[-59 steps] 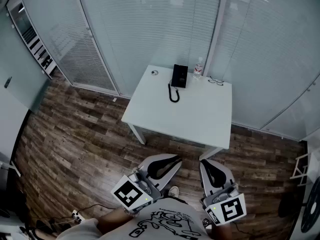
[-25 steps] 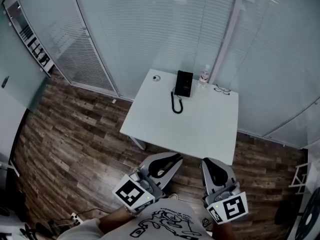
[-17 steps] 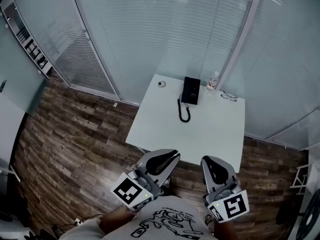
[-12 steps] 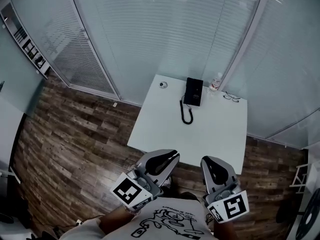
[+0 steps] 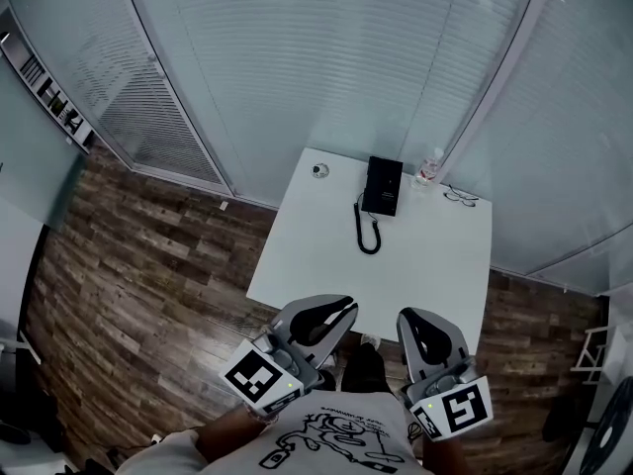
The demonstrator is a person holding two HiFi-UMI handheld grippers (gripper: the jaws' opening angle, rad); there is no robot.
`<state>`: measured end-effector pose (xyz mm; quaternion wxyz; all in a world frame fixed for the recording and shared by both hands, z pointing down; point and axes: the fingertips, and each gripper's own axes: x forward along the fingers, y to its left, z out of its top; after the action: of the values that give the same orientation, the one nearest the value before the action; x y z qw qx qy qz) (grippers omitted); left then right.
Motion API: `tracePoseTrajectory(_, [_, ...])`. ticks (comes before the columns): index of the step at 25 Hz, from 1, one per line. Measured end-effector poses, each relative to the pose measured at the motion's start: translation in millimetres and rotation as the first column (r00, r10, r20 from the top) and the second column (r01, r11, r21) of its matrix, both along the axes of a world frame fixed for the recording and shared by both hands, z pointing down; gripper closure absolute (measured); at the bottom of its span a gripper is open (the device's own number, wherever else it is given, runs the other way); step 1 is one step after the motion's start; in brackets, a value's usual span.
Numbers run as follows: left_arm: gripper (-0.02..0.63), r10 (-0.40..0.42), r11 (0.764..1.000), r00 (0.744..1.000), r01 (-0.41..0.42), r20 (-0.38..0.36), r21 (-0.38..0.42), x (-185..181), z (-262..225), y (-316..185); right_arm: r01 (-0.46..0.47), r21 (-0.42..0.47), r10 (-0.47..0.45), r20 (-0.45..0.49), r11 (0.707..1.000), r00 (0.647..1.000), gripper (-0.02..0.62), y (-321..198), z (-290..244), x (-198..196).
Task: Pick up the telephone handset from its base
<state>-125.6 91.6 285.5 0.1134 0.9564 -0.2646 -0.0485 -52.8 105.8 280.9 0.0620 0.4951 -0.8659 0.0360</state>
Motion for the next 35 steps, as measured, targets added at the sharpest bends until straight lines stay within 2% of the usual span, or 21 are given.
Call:
tracePoseTrajectory(9, [0.575,0.010,1.000,1.000,-0.010,0.004,0.018,67,-6,-51,-0.002,0.024,0.002,0.004,1.000,1.000,0.588,-55,-6,65])
tracePoseTrajectory(18, [0.575,0.033,0.998,0.999,-0.032,-0.020,0.053,160,-20,-93,-0.045,0.042,0.044,0.025,0.998,0.999,0.588,-97,-7,160])
tracePoseTrajectory(22, [0.575,0.026,0.997,1.000,-0.025,-0.006,0.079,192,-21,-106,-0.047,0.049,0.045,0.035,0.998,0.998,0.588,-113,-7,192])
tracePoseTrajectory(28, [0.575,-0.002,0.998,1.000,0.003,-0.008,0.067,212,-19,-118,-0.034,0.033,0.032,0.046,0.999,0.998,0.588,-125,1,214])
tracePoseTrajectory(35, [0.577,-0.009,0.998,1.000,0.009,-0.002,0.063,210,-16,-135,-0.020,0.033,0.018,0.055,0.999,0.998,0.588,-144,1,209])
